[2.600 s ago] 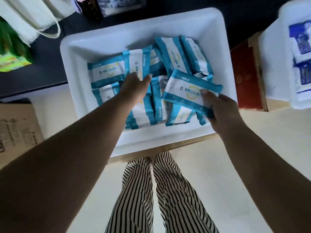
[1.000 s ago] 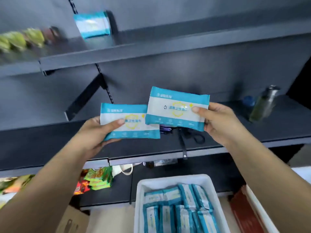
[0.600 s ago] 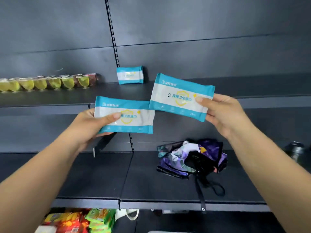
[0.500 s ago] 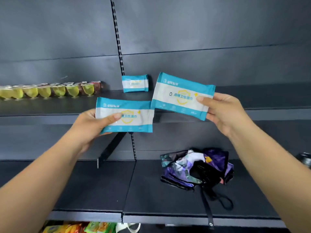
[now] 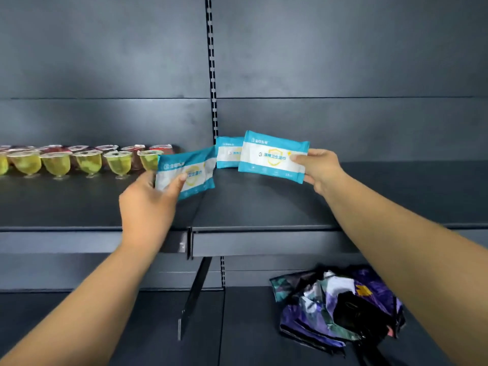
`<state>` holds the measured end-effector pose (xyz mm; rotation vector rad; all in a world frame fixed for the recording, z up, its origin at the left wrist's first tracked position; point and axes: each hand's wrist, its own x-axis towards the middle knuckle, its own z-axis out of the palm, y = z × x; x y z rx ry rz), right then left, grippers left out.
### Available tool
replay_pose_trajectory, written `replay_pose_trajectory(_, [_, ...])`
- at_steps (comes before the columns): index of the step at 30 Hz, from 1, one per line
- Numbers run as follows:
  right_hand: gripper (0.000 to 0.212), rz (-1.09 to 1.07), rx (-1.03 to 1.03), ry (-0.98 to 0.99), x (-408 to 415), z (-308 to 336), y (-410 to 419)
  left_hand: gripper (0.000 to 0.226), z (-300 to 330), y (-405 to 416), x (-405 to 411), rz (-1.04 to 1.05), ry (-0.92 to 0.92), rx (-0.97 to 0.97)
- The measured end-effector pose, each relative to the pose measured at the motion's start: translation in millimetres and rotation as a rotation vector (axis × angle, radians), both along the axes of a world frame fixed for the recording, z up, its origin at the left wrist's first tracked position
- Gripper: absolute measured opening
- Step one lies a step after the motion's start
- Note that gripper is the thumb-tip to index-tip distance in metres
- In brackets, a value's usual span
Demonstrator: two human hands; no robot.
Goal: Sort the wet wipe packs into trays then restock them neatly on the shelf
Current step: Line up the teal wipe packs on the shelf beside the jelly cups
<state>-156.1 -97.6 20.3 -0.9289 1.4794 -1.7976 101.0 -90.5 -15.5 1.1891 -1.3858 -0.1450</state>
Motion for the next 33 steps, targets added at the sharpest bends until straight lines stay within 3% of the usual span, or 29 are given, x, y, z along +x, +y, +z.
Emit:
replay_pose_trajectory(9, [0.019,-0.034,0.047,0.071,13.0,-0.4,-106.2,0.018,-9.7,-15.9,1.5,-0.048,0.113,0.065])
replay_pose_trajectory(14, [0.034,0.004,0.039,0.109,16.1,-10.5,-137.5,0.019,-13.1,-19.4,3.5,-0.052,0.147,0.066])
replay_pose_trajectory(17, [0.035,0.013,0.038,0.126,12.2,-14.7,-149.3,0.018,-13.6,-18.3,2.7,-0.078,0.210,0.062])
replay_pose_trajectory(25, [0.028,-0.056,0.027,0.263,7.8,-23.3,-163.5,0.018,-13.2,-16.7,1.2,-0.016,0.149,0.055])
replay_pose_trajectory(30, [0.038,-0.265,0.046,0.446,18.5,-8.0,-148.4,0.021,-11.7,-14.3,0.0,0.004,0.149,0.086])
replay_pose_trajectory(33, [0.015,0.006,-0.069,0.282,50.2,14.7,-118.5,0.021,-8.2,-11.1,-1.9,-0.020,0.150,0.088])
